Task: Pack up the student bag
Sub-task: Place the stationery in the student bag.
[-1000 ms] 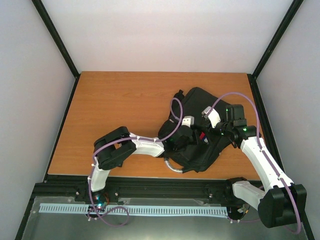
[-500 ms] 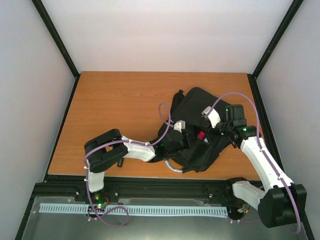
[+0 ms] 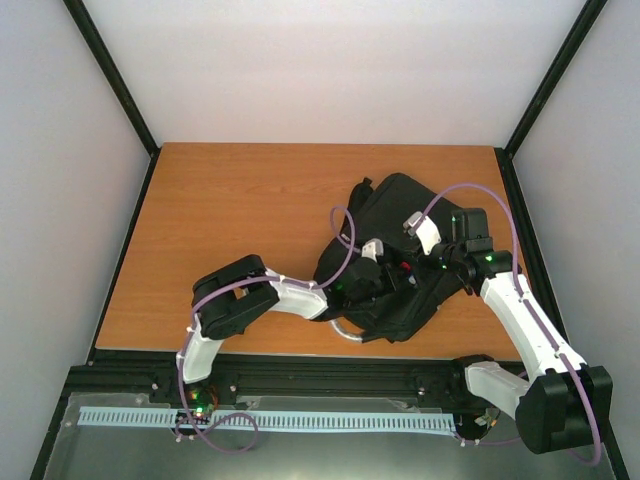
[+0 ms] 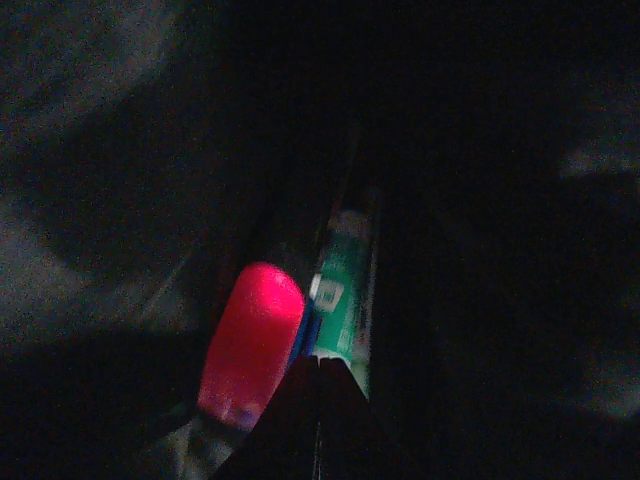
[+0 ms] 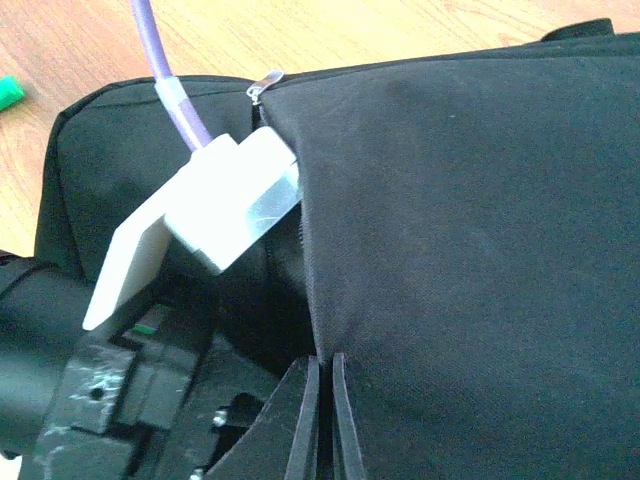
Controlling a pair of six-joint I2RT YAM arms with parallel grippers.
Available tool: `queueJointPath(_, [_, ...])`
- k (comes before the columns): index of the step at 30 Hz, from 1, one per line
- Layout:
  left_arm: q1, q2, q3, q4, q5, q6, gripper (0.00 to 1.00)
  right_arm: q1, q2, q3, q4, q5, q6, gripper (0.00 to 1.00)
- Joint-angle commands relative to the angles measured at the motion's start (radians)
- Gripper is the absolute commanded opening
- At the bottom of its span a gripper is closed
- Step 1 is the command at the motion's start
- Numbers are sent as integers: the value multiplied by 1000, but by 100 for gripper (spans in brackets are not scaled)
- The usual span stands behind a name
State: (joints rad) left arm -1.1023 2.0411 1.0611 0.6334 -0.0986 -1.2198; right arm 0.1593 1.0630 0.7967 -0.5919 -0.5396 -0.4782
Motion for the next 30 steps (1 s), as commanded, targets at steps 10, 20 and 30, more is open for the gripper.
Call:
queueJointPath(10, [56,54,141,-79,-30,37,1,9,-21,12,4,-64,-2,4])
queueJointPath(20, [17,-158,34,-320,-23,135,1,9,-19,13,6,-52,2,4])
queueJointPath(30, [16,-110,-5,-333,81,157,1,9,-9,13,7,-41,1,5])
